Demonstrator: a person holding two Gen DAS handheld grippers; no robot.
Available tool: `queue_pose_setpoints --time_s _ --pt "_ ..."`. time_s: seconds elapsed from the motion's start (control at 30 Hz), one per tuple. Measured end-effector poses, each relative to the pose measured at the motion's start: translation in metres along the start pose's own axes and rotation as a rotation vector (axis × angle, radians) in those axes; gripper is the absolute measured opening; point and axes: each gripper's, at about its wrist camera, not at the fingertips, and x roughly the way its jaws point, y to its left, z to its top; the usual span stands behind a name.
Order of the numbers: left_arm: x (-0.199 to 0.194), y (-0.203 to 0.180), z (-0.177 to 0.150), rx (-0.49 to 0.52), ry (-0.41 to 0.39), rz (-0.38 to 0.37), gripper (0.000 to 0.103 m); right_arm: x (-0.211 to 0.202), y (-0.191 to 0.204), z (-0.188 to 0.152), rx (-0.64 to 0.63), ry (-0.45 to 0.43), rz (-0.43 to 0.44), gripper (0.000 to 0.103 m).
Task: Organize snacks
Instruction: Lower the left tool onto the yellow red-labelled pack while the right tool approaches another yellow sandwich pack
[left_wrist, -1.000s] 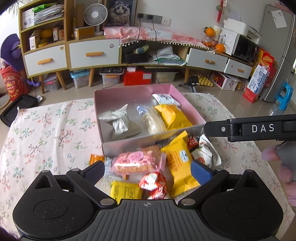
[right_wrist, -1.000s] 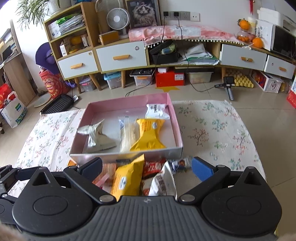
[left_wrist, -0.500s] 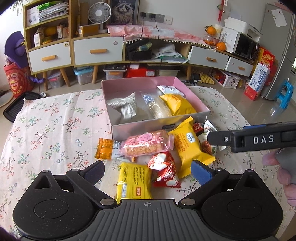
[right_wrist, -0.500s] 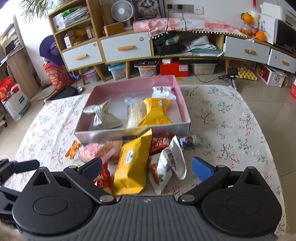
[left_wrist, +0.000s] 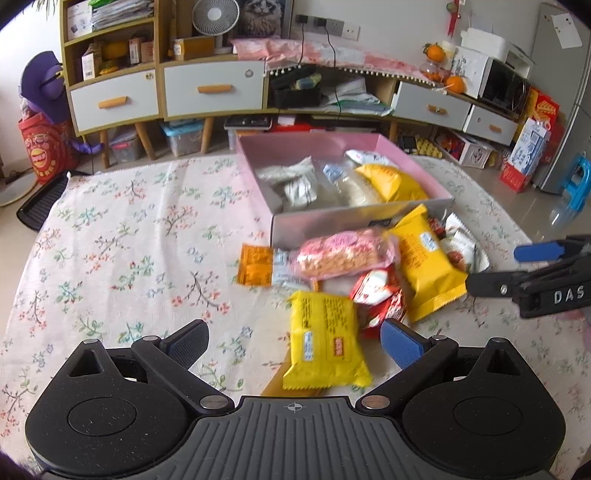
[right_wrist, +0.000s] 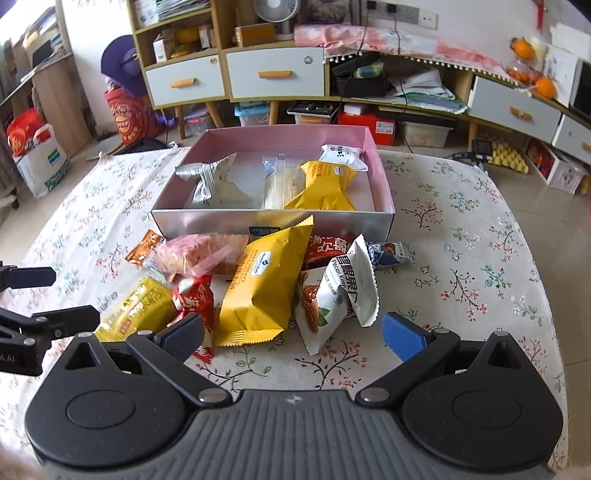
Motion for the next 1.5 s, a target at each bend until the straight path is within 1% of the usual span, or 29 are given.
queue_pose_setpoints --time_s 0.23,0.33,0.47,0.5,0.53,0.6,0.63,0.73,0.77,0.8,0.9,1.1,1.37,1.47,1.5 --pt "0.015 -0.006 -0.007 0.043 -0.017 -0.011 0.099 0.006 0.002 -0.002 -0.048 -0.060 0.017 0.102" --pt "0.024 -0.009 -0.008 0.045 -0.012 -0.013 0.098 0.009 0.007 -0.002 -0.091 -0.086 0.023 0.100" --pt "0.035 -0.012 -0.008 0.044 0.008 -0.016 0.089 0.015 0.014 -0.003 -0.148 -0.116 0.013 0.095" --pt "0.037 -0.013 -0.008 0.046 0.014 -0.014 0.087 0.017 0.015 -0.001 -0.153 -0.117 0.013 0.091" --pt "0.039 -0.013 -0.008 0.048 0.020 -0.012 0.083 0.019 0.015 0.000 -0.157 -0.118 0.014 0.087" --pt "0.043 -0.015 -0.008 0.049 0.031 -0.011 0.075 0.024 0.017 0.002 -0.156 -0.117 0.016 0.084" --pt "0.044 -0.015 -0.008 0.050 0.037 -0.009 0.074 0.025 0.018 0.003 -0.159 -0.123 0.009 0.081" --pt "0.051 -0.017 -0.008 0.051 0.060 0.000 0.067 0.031 0.023 0.005 -0.174 -0.108 0.006 0.073" --pt "0.054 -0.017 -0.008 0.048 0.071 0.006 0.064 0.032 0.025 0.005 -0.182 -0.104 0.007 0.071" --pt "0.056 -0.017 -0.007 0.043 0.081 0.013 0.062 0.034 0.027 0.004 -0.192 -0.098 0.005 0.068" --pt "0.059 -0.019 -0.006 0.053 0.081 0.037 0.060 0.041 0.033 0.003 -0.220 -0.071 -0.016 0.061" --pt "0.064 -0.021 -0.002 0.057 0.080 0.066 0.055 0.050 0.037 0.004 -0.233 -0.047 -0.042 0.061" --pt "0.064 -0.022 0.000 0.050 0.088 0.083 0.051 0.056 0.045 0.004 -0.255 -0.017 -0.088 0.061" --pt "0.064 -0.023 0.001 0.047 0.095 0.084 0.050 0.057 0.048 0.005 -0.265 -0.001 -0.106 0.058" --pt "0.064 -0.023 0.001 0.046 0.098 0.084 0.050 0.056 0.049 0.005 -0.267 0.004 -0.107 0.054"
